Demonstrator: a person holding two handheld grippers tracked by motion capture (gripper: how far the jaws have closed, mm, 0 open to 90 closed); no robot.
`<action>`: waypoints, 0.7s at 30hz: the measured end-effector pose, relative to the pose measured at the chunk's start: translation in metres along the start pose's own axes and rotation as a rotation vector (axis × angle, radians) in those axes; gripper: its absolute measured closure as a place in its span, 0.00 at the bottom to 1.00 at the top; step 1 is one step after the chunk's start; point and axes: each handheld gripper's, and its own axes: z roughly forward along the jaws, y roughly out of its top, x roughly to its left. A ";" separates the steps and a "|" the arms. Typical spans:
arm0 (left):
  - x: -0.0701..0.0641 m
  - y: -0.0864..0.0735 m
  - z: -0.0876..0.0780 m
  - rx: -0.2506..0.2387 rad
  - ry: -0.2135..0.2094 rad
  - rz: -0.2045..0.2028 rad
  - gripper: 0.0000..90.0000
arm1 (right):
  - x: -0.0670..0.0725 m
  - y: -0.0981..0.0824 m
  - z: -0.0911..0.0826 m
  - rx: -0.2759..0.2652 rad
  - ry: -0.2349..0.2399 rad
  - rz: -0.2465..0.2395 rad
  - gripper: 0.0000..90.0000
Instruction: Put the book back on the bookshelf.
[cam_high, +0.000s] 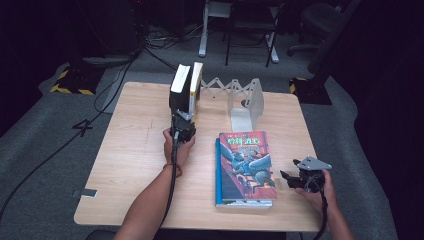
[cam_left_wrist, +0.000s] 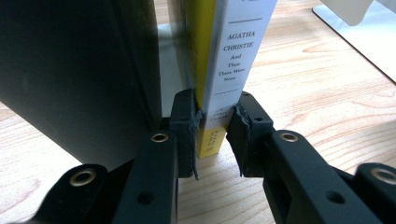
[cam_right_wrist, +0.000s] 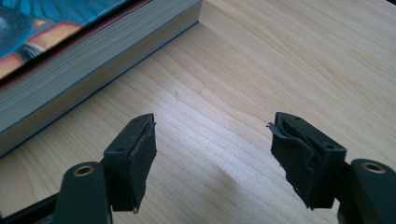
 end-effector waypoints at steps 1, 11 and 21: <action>0.000 0.000 0.000 0.001 0.002 0.001 0.80 | 0.000 0.000 0.000 0.002 -0.001 -0.003 0.35; 0.002 0.004 0.002 0.015 0.008 0.008 0.81 | 0.001 0.000 0.001 0.009 0.006 -0.006 0.35; 0.003 0.000 -0.002 0.018 -0.010 0.032 0.78 | 0.002 -0.001 0.002 0.011 0.015 -0.009 0.35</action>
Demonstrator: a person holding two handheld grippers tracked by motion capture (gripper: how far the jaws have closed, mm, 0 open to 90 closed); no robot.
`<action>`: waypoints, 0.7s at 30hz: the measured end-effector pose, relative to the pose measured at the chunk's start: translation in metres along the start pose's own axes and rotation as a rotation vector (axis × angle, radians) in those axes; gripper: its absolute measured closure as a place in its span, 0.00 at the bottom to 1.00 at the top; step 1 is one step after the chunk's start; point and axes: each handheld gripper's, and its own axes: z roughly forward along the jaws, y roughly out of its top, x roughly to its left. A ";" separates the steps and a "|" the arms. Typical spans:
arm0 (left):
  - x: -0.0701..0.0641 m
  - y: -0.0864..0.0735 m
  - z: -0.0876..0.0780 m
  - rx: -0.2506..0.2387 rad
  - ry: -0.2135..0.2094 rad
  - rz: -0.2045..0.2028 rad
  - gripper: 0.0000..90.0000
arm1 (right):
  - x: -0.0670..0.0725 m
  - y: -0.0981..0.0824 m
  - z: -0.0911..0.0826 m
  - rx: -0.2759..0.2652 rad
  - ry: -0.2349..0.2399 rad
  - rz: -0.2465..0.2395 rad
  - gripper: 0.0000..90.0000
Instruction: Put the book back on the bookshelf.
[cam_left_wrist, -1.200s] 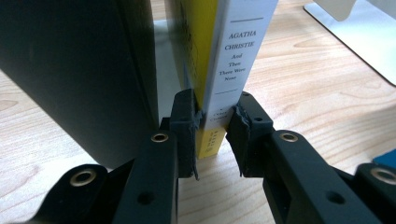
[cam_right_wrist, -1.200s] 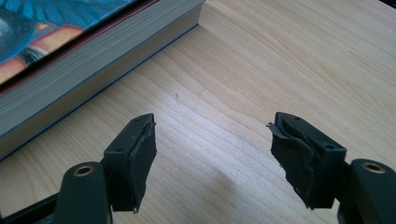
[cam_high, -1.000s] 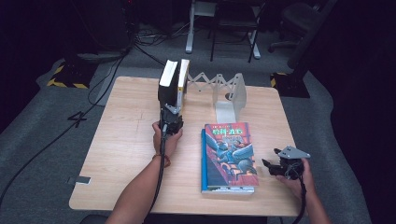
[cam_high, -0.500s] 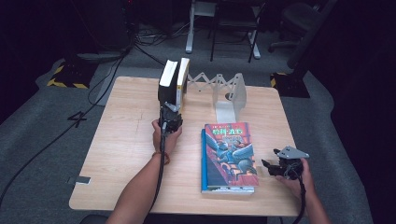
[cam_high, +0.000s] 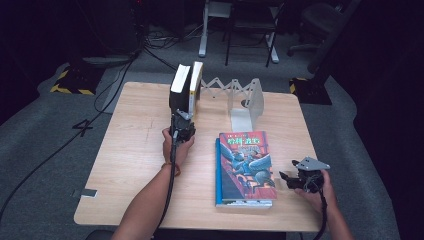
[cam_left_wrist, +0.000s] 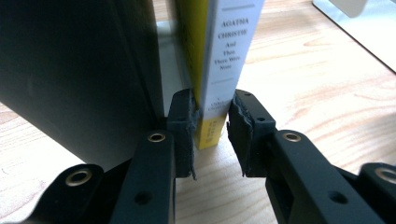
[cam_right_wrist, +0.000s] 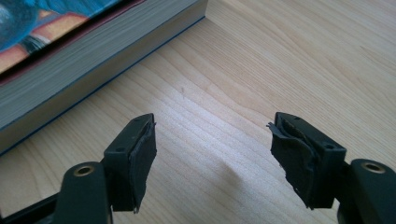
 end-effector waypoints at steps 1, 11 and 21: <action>0.000 -0.001 -0.001 0.003 -0.003 0.009 0.78 | 0.000 0.000 0.000 0.001 0.000 -0.002 0.35; 0.004 -0.005 -0.011 0.019 -0.050 0.068 0.76 | 0.000 0.000 0.000 0.002 0.003 -0.002 0.34; 0.006 -0.019 -0.024 0.045 -0.120 0.134 0.73 | -0.001 -0.004 0.002 0.011 0.028 -0.010 0.34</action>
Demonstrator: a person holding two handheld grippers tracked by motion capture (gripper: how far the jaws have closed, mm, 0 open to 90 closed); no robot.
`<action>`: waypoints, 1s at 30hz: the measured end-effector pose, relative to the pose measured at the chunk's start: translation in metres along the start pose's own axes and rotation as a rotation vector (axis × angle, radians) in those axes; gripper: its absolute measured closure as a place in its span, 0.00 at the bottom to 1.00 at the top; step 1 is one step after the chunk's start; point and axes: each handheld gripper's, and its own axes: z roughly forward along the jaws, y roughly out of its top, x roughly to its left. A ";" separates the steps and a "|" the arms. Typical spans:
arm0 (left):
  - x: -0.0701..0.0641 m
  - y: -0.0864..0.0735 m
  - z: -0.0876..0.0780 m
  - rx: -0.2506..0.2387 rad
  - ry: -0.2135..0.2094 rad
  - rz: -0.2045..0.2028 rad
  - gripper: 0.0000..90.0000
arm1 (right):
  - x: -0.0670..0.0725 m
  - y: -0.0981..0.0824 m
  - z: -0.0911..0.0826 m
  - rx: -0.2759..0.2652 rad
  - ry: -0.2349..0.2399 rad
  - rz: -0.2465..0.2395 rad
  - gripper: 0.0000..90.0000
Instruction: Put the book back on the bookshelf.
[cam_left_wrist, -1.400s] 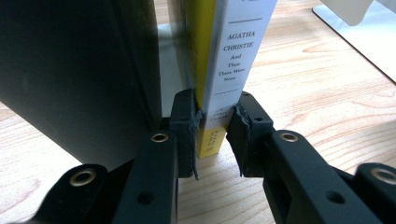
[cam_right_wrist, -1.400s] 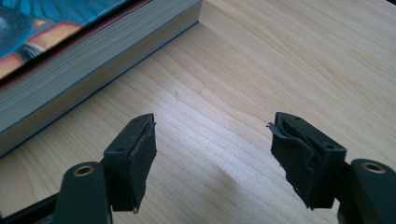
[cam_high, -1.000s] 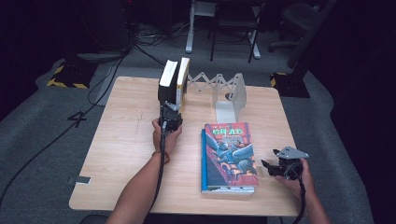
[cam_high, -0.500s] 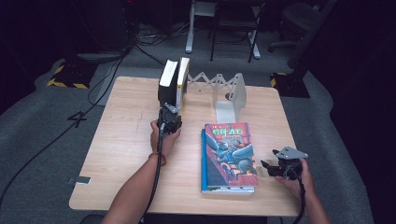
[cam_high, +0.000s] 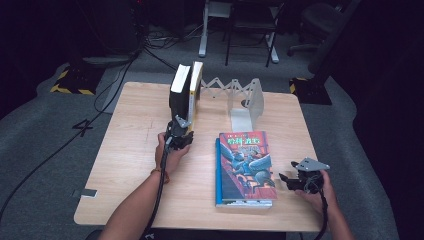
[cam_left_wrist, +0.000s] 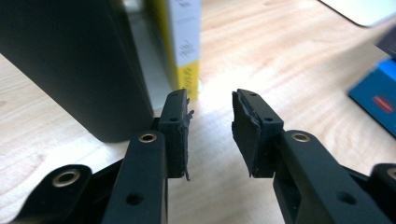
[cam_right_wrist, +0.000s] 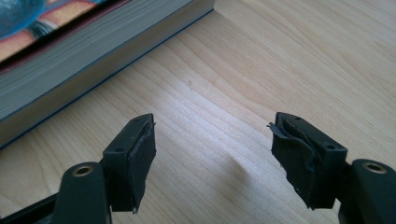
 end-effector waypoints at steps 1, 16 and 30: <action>-0.001 -0.002 -0.001 -0.007 -0.010 0.004 0.72 | 0.000 -0.001 0.000 0.002 0.002 0.005 0.34; -0.015 -0.026 -0.038 -0.038 -0.157 0.162 0.65 | -0.007 -0.007 0.004 0.009 0.039 0.074 0.34; -0.040 -0.049 -0.070 -0.004 -0.287 0.356 0.57 | -0.006 -0.007 0.005 0.017 0.033 0.066 0.33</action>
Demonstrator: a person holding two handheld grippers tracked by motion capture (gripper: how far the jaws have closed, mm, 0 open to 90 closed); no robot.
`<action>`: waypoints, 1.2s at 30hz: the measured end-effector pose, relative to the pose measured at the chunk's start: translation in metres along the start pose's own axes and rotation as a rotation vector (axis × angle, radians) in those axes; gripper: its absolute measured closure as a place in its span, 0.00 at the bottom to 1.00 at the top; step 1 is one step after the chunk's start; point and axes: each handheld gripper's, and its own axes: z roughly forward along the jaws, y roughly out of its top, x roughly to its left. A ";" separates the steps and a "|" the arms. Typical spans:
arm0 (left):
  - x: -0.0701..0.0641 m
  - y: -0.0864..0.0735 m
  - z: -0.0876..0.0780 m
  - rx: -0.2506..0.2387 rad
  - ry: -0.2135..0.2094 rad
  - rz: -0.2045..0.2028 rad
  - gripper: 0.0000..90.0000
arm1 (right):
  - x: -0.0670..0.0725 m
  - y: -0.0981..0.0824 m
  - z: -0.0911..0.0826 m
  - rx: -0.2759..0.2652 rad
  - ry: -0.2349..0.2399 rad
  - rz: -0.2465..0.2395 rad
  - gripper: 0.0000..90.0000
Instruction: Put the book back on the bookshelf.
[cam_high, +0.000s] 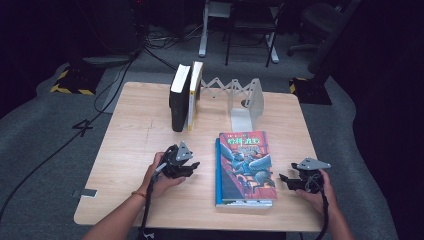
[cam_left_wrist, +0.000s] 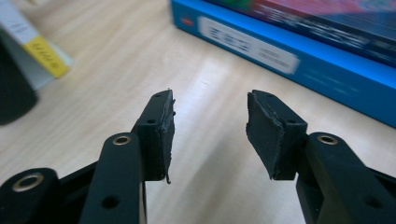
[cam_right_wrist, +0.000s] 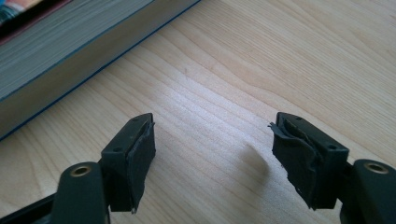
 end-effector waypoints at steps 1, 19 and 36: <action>-0.004 -0.001 -0.001 0.005 -0.007 0.021 0.56 | 0.000 0.000 0.000 0.000 0.000 -0.001 0.33; -0.040 -0.024 -0.013 0.057 -0.145 0.135 0.45 | 0.008 0.015 -0.016 -0.043 0.018 -0.002 0.33; -0.048 -0.048 -0.021 0.081 -0.226 0.099 0.29 | 0.061 0.062 -0.054 -0.117 0.197 -0.072 0.30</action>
